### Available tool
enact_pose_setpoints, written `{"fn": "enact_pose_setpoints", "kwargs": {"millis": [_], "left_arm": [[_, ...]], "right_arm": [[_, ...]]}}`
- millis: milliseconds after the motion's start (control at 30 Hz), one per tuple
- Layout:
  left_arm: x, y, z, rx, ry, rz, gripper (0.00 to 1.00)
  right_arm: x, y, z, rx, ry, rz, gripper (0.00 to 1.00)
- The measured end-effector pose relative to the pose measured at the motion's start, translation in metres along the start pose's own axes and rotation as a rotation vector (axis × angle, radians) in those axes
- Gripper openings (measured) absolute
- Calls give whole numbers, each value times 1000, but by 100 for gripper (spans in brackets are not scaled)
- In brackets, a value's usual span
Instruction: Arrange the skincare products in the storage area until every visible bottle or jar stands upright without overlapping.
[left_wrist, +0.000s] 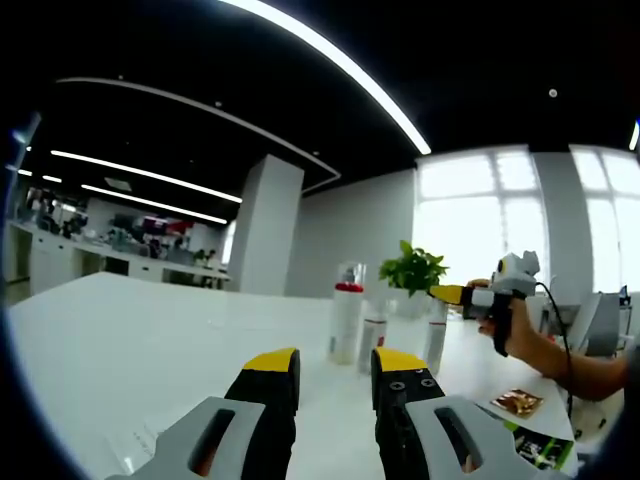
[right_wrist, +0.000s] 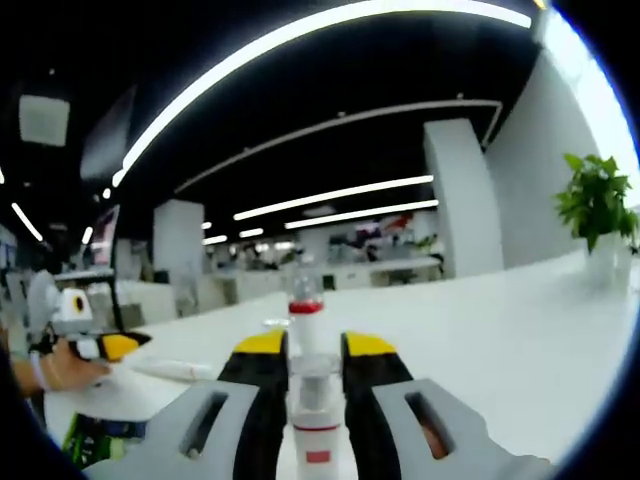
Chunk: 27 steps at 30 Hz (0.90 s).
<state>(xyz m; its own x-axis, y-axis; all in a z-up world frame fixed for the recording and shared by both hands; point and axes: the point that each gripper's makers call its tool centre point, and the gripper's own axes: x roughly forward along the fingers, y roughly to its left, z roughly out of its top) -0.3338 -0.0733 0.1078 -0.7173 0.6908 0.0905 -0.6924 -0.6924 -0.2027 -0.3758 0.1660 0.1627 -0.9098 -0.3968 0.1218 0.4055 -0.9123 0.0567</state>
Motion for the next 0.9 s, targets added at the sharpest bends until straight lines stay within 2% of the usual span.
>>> {"fn": "enact_pose_setpoints", "kwargs": {"millis": [100, 267, 500, 667, 733, 900], "left_arm": [[0, 0, 0, 0, 0, 0, 29], [0, 1, 0, 0, 0, 0, 29], [0, 1, 0, 0, 0, 1, 29], [0, 2, 0, 0, 0, 1, 29], [0, 2, 0, 0, -1, 1, 29], [0, 1, 0, 0, -1, 0, 29]], "right_arm": [[2, 0, 0, 9, -11, 10, 20], [5, 4, -3, 23, 3, 32, 31], [11, 12, -22, 4, 98, 67, 39], [13, 15, -53, -43, 262, 74, 32], [12, 15, -62, -39, 306, 75, 24], [12, 12, -61, 6, 294, 54, 23]]}}
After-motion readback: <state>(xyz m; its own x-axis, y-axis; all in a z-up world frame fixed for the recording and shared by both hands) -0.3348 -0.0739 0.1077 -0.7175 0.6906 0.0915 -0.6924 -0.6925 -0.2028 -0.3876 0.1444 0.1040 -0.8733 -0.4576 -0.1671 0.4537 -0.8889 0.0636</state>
